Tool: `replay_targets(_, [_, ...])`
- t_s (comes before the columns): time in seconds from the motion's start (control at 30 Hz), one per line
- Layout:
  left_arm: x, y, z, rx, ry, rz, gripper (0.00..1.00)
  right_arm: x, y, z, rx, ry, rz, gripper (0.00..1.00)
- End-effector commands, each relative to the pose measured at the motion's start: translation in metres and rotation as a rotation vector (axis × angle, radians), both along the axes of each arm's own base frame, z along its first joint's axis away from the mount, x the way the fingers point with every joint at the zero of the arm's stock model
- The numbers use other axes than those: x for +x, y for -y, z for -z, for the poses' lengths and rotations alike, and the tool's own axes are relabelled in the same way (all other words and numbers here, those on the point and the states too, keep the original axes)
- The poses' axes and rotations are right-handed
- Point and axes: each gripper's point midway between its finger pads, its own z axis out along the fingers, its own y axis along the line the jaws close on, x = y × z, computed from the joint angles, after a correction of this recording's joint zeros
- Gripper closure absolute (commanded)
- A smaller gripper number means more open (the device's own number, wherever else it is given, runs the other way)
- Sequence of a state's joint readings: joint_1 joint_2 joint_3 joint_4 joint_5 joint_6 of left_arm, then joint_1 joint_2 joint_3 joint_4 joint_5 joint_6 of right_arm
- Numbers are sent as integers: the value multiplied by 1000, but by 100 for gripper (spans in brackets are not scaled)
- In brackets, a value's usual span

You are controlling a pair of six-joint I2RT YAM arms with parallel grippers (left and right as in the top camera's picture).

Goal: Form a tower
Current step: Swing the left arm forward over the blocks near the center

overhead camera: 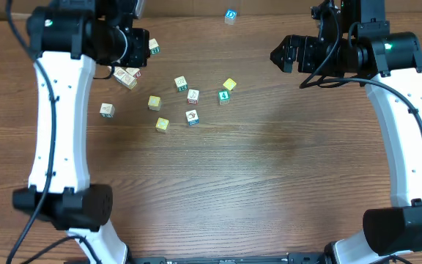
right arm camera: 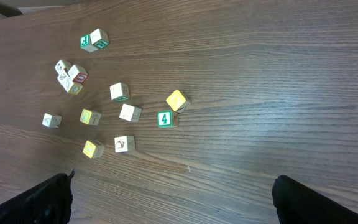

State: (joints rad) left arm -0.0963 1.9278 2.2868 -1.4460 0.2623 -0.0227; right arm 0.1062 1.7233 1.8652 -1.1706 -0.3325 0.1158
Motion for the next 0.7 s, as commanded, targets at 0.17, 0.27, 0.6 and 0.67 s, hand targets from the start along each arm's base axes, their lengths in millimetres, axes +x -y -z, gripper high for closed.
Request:
replay_targets(0.17, [11,7,67,27,-215,-62,45,0,-2,-9,-3,26,-3,0])
replay_targets(0.27, [8,15,92,40,-298,-50,42,0,-2,-9,-3,25,-3,0])
replay_targets(0.6, [-7,44,172,164,-542,-126,43,0,-2,-9,-3,26,-3,0])
replay_targets(0.67, [-10,49,186,195,-577,-162,43,0,-2,-9,-3,26,-3,0])
